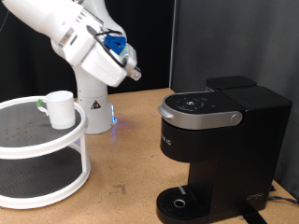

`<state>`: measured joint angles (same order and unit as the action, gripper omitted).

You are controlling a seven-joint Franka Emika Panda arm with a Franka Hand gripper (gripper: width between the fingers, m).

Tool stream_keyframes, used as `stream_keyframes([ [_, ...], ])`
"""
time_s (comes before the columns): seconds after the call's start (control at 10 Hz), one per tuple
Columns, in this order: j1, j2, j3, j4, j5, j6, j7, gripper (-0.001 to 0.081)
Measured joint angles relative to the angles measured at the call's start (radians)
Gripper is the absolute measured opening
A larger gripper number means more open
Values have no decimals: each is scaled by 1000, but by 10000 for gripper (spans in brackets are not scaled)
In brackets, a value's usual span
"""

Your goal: Make a cup of coffee with the keurig machine

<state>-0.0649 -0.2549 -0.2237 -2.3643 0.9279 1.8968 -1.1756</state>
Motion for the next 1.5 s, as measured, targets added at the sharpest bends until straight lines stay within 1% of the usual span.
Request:
stream_keyframes([
  [0.1,-6,-30,-9,-32,21,30,-26,4],
  [0.2,-14,-60,-26,-57,32,25,-50,4],
  [0.4,-28,-113,-78,-83,41,-42,-103,4],
  [0.5,-39,-137,-100,-90,39,-69,-106,4],
  [0.6,-55,-159,-118,-92,12,-112,-91,4],
  [0.7,-66,-174,-128,-93,-10,-143,-76,4],
  [0.9,-66,-170,-127,-95,-23,-131,-80,4],
  [1.0,-69,-170,-137,-95,-61,-156,-80,4],
  [1.2,-94,-173,-180,-90,-146,-240,-92,4],
  [1.5,-127,-174,-276,-56,-235,-408,-155,4],
])
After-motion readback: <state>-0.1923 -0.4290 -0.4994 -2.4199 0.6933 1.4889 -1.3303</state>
